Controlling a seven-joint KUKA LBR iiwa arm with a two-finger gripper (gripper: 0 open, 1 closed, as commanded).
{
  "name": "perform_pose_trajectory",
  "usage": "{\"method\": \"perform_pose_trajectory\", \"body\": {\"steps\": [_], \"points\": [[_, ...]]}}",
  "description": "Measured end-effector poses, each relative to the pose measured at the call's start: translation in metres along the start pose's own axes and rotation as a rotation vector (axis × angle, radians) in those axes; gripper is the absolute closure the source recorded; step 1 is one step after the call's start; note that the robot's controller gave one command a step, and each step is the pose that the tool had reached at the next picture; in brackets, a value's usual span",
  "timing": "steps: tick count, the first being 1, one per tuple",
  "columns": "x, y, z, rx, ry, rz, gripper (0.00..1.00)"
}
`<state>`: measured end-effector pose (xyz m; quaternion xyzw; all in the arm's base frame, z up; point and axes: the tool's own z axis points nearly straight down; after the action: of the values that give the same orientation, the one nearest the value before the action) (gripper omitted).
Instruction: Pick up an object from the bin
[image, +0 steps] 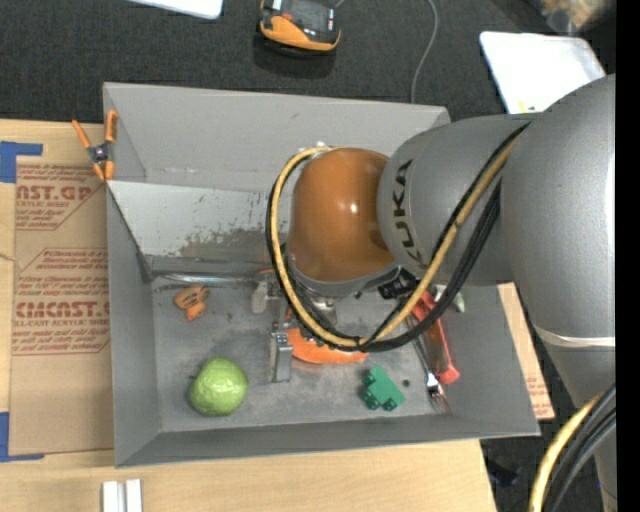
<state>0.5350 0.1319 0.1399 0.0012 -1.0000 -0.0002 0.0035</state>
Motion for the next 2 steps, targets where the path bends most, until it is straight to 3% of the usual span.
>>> {"method": "perform_pose_trajectory", "body": {"steps": [1,2], "points": [[-0.002,-0.001,-0.005,-0.001,-0.007,0.0,0.0],[0.029,0.034,0.012,0.001,-0.008,-0.299,0.0]]}}
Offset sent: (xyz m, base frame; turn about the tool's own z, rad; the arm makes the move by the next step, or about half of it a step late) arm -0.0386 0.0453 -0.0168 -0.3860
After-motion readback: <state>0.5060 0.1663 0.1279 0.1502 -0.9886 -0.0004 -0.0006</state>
